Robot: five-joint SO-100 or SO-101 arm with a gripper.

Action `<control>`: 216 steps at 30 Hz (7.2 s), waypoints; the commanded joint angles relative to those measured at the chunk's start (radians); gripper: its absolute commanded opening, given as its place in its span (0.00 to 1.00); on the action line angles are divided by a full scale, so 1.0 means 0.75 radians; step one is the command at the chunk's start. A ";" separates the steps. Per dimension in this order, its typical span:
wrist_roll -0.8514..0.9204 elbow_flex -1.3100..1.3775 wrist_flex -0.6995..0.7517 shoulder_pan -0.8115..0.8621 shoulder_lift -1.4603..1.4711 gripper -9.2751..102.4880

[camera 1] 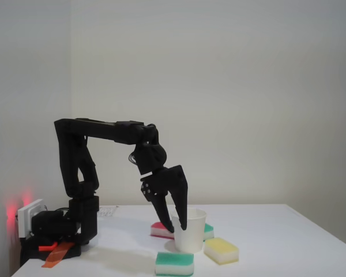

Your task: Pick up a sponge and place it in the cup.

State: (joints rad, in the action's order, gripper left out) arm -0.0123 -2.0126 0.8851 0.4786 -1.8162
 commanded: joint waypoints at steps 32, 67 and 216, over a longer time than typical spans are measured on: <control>0.207 0.104 -0.489 0.029 0.385 0.55; 0.145 -0.045 -0.818 0.004 0.548 0.14; 0.061 -1.438 0.685 -0.450 -1.931 0.09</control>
State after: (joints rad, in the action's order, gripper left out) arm 0.0261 -3.0894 1.3162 0.1396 -3.2658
